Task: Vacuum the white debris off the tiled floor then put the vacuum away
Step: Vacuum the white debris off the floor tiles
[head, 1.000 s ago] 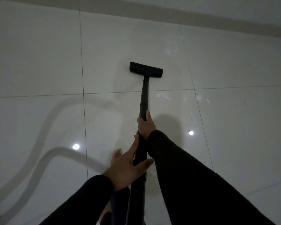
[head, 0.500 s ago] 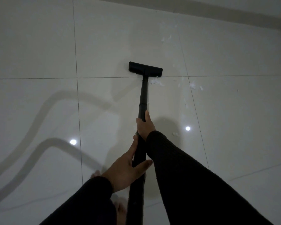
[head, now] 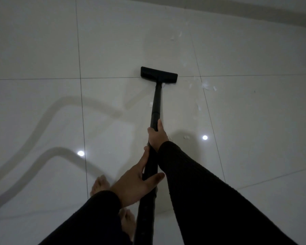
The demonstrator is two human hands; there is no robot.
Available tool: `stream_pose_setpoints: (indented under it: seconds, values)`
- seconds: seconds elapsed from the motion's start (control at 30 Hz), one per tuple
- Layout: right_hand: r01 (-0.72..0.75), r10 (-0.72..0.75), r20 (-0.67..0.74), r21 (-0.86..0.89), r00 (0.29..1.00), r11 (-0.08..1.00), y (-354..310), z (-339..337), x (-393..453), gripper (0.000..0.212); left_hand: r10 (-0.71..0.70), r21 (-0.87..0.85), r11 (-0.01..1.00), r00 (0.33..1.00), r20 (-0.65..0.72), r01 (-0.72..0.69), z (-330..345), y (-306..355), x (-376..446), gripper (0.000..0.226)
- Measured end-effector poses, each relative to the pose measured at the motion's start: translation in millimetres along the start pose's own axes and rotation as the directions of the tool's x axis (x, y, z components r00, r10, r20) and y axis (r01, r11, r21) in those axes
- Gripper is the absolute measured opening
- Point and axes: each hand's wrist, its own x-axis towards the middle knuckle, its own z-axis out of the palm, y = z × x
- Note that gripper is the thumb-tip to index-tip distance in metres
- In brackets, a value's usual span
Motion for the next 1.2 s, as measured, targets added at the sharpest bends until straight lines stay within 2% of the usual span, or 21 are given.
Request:
stream_pose_setpoints:
  seconds: [0.07,0.53,1.0,1.2]
  values:
    - [-0.003,0.003,-0.003,0.011,1.000,1.000,8,-1,0,0.066,-0.008,0.044,0.999,1.000,-0.011,0.008,4,-2,0,0.083]
    - [-0.011,0.011,-0.010,0.078,1.000,0.997,38,6,-23,0.065,-0.018,-0.059,0.998,1.000,0.019,0.019,27,-19,-26,0.087]
    - [-0.063,0.060,0.047,0.072,0.997,0.995,56,18,-55,0.066,-0.050,-0.055,0.997,0.999,0.019,0.051,42,-30,-58,0.086]
    - [-0.076,0.073,0.027,0.101,0.997,0.992,64,25,-71,0.065,-0.050,-0.056,0.997,0.998,0.028,0.051,45,-35,-73,0.087]
